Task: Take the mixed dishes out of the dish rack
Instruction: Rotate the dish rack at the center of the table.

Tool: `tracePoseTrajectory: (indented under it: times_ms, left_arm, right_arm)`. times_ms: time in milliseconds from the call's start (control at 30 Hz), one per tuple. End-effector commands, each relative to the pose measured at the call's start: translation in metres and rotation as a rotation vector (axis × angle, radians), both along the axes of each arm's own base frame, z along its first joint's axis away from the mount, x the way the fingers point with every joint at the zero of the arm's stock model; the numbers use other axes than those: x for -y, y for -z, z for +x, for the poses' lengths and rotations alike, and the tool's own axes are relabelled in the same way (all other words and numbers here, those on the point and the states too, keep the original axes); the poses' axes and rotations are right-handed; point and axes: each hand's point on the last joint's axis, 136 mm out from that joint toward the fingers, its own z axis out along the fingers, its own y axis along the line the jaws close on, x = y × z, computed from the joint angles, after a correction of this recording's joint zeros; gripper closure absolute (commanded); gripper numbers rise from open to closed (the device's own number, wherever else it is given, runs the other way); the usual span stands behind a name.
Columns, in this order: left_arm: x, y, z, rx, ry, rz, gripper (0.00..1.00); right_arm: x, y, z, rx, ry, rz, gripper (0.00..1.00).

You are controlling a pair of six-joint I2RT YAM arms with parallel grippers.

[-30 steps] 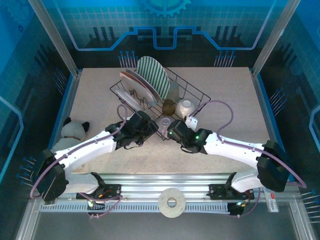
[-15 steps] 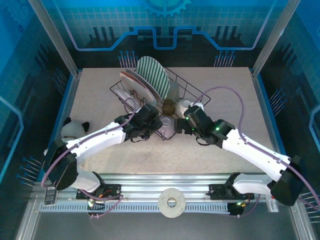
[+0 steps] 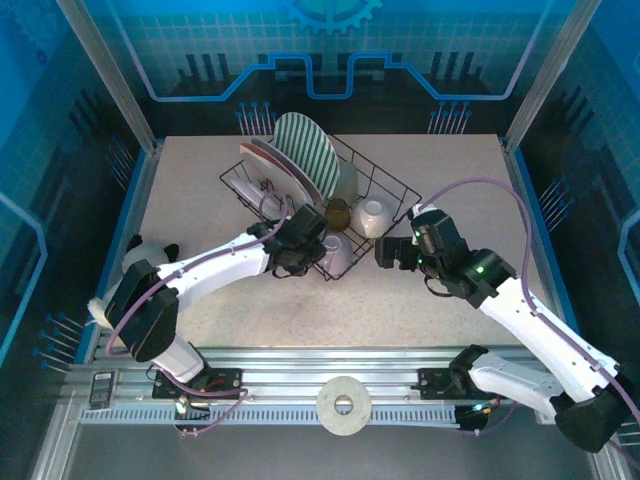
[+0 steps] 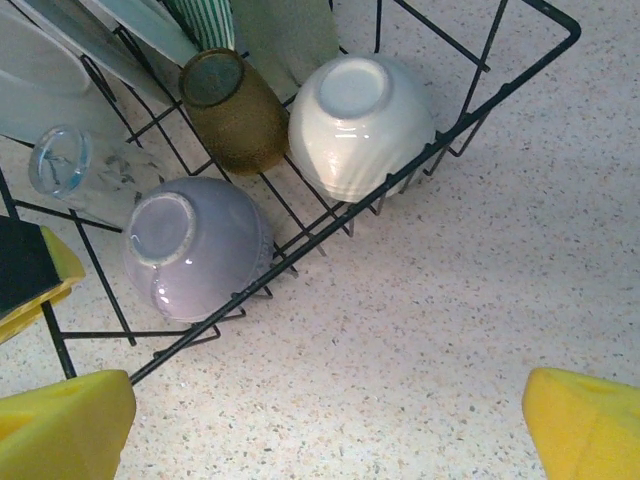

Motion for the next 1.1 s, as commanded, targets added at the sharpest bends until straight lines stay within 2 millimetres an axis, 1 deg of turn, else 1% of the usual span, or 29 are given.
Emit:
tracePoseTrajectory:
  times_ms: [0, 167, 233, 267, 467, 600, 767, 900, 1067]
  left_arm:
    - [0.004, -0.004, -0.001, -0.016, 0.005, 0.001, 0.80]
    - [0.002, -0.005, -0.003, -0.024, 0.052, 0.027, 0.91]
    - [0.001, -0.005, -0.005, -0.034, 0.087, 0.047, 0.98]
    - [0.000, -0.006, -0.007, -0.037, 0.103, 0.057, 1.00]
    - [-0.010, -0.006, -0.012, -0.065, 0.249, 0.109, 1.00]
    - [-0.022, -0.007, -0.015, -0.087, 0.357, 0.177, 1.00]
    - [-0.034, -0.010, -0.017, -0.097, 0.469, 0.243, 1.00]
    - [-0.036, -0.012, -0.018, -0.096, 0.557, 0.260, 1.00]
    - [-0.030, -0.013, -0.017, -0.085, 0.659, 0.254, 1.00]
  right_arm:
    - [0.007, 0.005, -0.005, -0.013, -0.012, -0.017, 0.00]
    - [0.010, 0.006, -0.003, -0.010, -0.002, -0.026, 0.00]
    - [0.011, 0.006, -0.001, -0.009, 0.002, -0.028, 0.00]
    - [0.012, 0.006, -0.001, -0.007, 0.005, -0.031, 0.00]
    - [0.019, 0.010, 0.008, -0.010, 0.031, -0.044, 0.00]
    - [0.017, 0.017, 0.017, -0.024, 0.036, -0.042, 0.00]
    - [0.012, 0.015, 0.030, -0.030, 0.034, -0.043, 0.00]
    - [0.006, 0.010, 0.041, -0.025, 0.023, -0.029, 0.00]
    - [0.000, 0.001, 0.053, -0.016, 0.010, -0.016, 0.00]
